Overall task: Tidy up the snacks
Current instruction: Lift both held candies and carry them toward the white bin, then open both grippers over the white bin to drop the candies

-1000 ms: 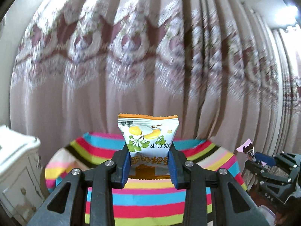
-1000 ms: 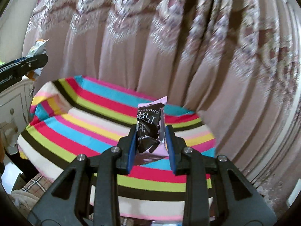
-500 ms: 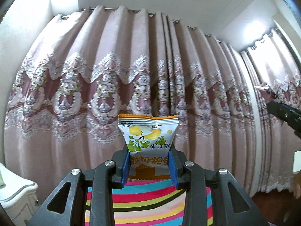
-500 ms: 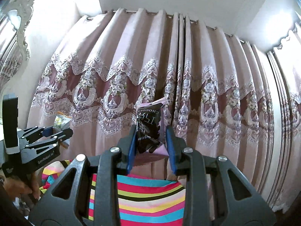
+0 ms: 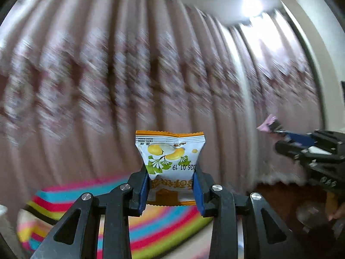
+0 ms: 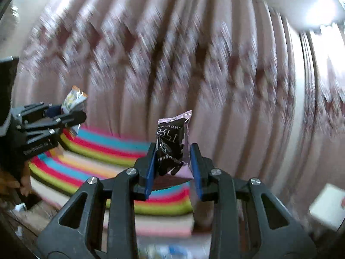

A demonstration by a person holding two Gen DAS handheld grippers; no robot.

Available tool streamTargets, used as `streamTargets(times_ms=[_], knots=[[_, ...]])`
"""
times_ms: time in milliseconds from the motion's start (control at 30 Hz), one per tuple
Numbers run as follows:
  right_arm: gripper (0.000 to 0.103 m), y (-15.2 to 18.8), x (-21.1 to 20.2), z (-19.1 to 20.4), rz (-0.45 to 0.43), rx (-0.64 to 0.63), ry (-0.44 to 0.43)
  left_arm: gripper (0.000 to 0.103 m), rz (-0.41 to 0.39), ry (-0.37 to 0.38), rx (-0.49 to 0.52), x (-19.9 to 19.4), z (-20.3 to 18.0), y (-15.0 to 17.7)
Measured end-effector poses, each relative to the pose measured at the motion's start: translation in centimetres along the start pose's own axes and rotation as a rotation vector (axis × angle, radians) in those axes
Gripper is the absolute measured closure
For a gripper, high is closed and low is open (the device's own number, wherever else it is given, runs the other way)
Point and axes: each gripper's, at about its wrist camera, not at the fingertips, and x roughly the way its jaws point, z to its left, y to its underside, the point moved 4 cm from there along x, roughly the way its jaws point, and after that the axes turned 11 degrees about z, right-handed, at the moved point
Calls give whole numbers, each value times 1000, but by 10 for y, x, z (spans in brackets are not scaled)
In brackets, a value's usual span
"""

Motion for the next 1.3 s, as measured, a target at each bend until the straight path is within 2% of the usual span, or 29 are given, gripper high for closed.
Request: streamTargets(times_ms=[133,167,200,233,267,300,333,433,500,567,633,667,733,767,833,867,967,1067,1167,1233,1300], knots=[[68,68,44,-32,262,105,25,66,236,179,1,71,-45,39],[67,85,57,-37,325,132,22,66,323,227,-9,95,-58,54],[65,103,67,-37,396,150,22,60,404,272,-15,114,-69,69],[55,123,84,-41,475,159,19,42,490,327,-22,133,-79,87],[35,145,101,-46,543,177,29,31,578,372,-36,152,-87,106],[26,159,110,-49,587,194,39,17,649,367,-57,167,-90,124],[24,177,121,-56,634,227,66,17,689,338,-69,176,-88,136],[23,191,121,-70,635,311,90,16,718,313,-82,180,-75,143],[17,189,116,-79,596,354,98,14,669,282,-89,168,-63,127],[9,183,107,-85,564,377,115,12,512,232,-66,139,-52,97],[7,174,106,-88,551,372,100,0,392,157,-40,117,-46,73],[5,169,109,-88,556,362,96,0,308,112,-36,97,-44,59],[4,168,114,-85,581,336,106,0,224,63,-31,81,-41,53],[4,168,121,-83,610,320,103,0,210,54,-54,75,-40,54],[3,176,124,-75,673,315,103,0,288,103,-73,86,-45,62],[3,182,128,-69,728,316,97,0,361,143,-56,94,-51,73],[3,203,138,-58,879,301,100,0,545,137,26,128,-65,112],[3,227,145,-51,969,297,130,0,683,179,46,152,-76,146],[3,246,150,-45,1027,306,122,0,836,232,56,168,-90,176],[3,253,150,-38,1041,309,114,0,882,237,53,172,-91,188],[3,257,149,-33,1050,308,114,0,870,237,45,169,-93,190]])
